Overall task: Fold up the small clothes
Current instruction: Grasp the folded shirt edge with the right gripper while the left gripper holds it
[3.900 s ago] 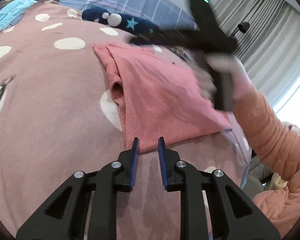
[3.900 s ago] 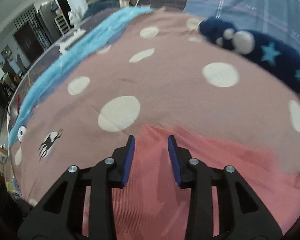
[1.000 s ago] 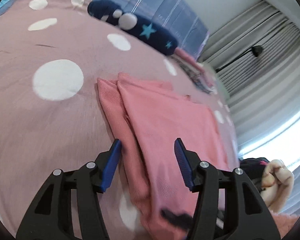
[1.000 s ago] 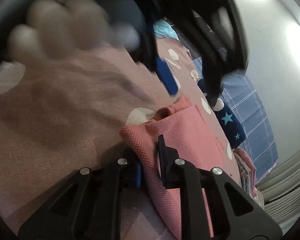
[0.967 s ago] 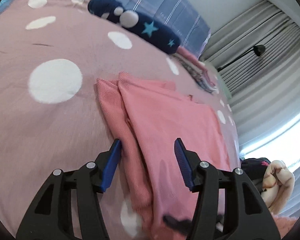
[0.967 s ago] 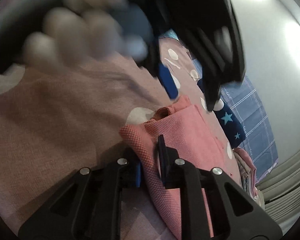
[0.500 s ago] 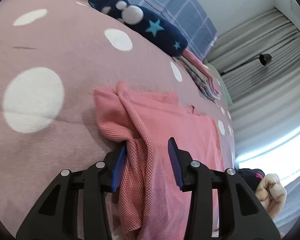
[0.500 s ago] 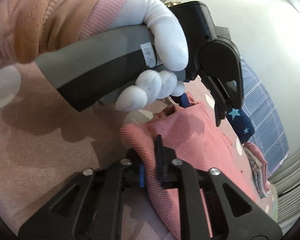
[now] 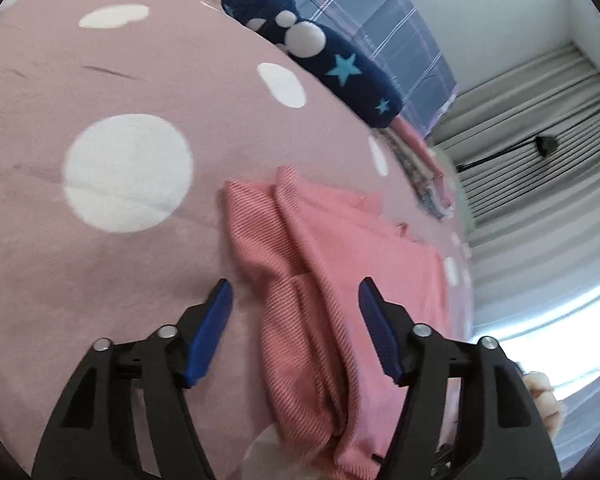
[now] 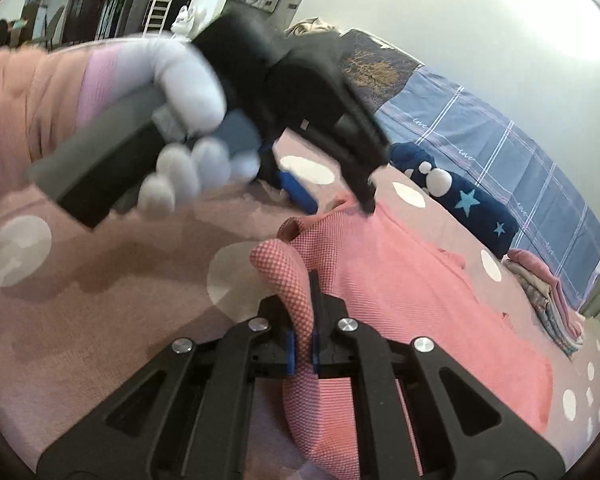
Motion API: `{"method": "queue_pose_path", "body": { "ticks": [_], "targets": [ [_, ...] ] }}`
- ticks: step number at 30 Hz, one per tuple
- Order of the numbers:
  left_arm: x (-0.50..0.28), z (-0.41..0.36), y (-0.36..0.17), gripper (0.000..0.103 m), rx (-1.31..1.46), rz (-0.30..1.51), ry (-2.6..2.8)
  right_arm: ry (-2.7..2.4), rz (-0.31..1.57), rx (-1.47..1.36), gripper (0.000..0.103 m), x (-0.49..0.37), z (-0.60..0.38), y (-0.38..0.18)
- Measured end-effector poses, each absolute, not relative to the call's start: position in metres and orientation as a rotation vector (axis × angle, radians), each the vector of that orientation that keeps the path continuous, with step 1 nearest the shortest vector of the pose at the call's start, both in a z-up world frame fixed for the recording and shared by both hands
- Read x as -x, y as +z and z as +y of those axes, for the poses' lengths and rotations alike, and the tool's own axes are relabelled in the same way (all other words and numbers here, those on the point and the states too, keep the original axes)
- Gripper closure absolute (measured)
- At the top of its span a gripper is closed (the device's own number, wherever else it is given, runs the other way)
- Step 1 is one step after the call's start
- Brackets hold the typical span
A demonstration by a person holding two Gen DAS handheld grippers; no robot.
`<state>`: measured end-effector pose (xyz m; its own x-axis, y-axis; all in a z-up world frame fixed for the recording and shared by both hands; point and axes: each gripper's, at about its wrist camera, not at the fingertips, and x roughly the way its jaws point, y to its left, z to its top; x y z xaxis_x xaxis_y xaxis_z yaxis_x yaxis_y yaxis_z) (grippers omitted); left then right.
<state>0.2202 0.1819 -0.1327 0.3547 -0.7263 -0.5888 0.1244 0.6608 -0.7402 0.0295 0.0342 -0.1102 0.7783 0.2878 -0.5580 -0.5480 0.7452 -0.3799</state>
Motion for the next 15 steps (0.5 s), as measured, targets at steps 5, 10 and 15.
{"method": "queue_pose_path", "body": {
  "ticks": [5,10,15],
  "targets": [
    [-0.234,0.170,-0.135,0.032,0.700,1.061,-0.628,0.484,0.479,0.526,0.098,-0.020,0.034,-0.106],
    [-0.243,0.155,-0.133,0.032,0.667,1.040,-0.644,0.491,0.475,0.546,0.098,-0.015,0.039,-0.108],
    [-0.250,0.141,-0.130,0.087,0.584,1.063,-0.637,0.494,0.481,0.534,0.098,-0.018,0.036,-0.109]
  ]
}}
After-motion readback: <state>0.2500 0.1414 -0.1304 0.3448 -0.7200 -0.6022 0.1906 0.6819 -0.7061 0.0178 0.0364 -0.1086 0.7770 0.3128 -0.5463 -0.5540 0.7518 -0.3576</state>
